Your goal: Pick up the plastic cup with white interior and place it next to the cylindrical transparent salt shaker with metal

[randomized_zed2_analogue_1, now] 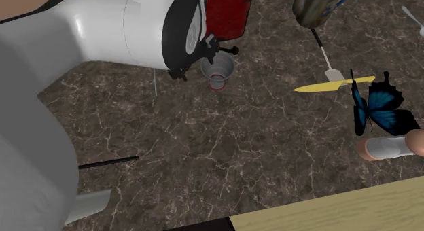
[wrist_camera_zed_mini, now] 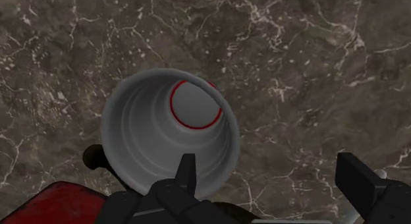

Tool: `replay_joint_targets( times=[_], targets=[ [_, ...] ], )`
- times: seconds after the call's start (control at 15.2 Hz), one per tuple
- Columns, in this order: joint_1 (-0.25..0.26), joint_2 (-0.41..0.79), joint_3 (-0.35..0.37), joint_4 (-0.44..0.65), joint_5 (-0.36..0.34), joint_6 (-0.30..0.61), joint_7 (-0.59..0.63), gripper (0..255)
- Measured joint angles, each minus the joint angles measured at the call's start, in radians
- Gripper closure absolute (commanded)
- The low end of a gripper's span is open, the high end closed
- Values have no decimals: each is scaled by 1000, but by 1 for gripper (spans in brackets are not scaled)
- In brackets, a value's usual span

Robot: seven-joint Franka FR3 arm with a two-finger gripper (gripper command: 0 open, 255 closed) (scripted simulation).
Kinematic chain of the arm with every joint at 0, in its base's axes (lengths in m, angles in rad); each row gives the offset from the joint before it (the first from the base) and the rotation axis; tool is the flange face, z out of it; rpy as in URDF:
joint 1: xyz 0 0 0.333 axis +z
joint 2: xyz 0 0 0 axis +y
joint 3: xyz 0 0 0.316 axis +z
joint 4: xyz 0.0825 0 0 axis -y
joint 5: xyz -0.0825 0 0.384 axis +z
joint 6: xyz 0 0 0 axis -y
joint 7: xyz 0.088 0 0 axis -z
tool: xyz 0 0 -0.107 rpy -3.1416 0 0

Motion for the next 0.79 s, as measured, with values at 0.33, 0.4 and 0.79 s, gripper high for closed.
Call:
replay_joint_targets(
  times=[0.33, 0.4, 0.79],
  targets=[
    [-33, 107, -3, 50, 65, 45, -65, 0],
    [-36, 117, -2, 46, 71, 58, -72, 0],
    [-43, 144, 2, 34, 89, 95, -83, 0]
  ],
)
